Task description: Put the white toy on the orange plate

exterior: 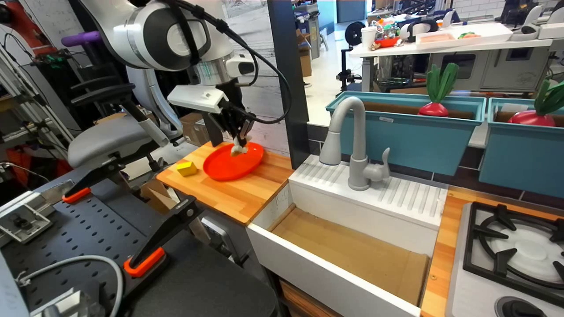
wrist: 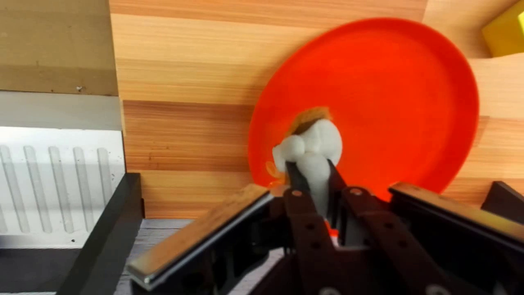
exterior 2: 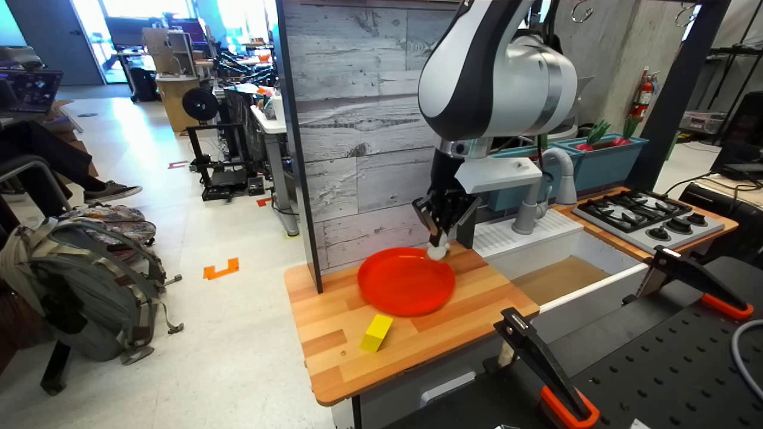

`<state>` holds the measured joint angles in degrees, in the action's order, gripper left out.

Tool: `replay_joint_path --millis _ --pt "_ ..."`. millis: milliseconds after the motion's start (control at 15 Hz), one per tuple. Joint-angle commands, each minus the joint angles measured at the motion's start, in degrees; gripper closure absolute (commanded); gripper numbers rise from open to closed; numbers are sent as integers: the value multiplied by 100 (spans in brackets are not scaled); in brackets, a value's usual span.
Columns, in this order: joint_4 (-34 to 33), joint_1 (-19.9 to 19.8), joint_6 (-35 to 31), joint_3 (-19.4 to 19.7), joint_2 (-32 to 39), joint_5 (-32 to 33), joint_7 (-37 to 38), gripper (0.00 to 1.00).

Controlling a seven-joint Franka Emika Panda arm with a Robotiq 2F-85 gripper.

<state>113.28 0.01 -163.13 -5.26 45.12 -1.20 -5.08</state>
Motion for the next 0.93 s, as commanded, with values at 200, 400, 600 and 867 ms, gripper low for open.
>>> replay_joint_path --millis 200,400,600,867 --pt "-481 484 430 156 417 203 92 97" --pt "-711 574 617 195 618 205 94 97" --pt "-912 644 788 250 764 202 157 60" --pt "-1084 689 950 304 868 216 177 32"
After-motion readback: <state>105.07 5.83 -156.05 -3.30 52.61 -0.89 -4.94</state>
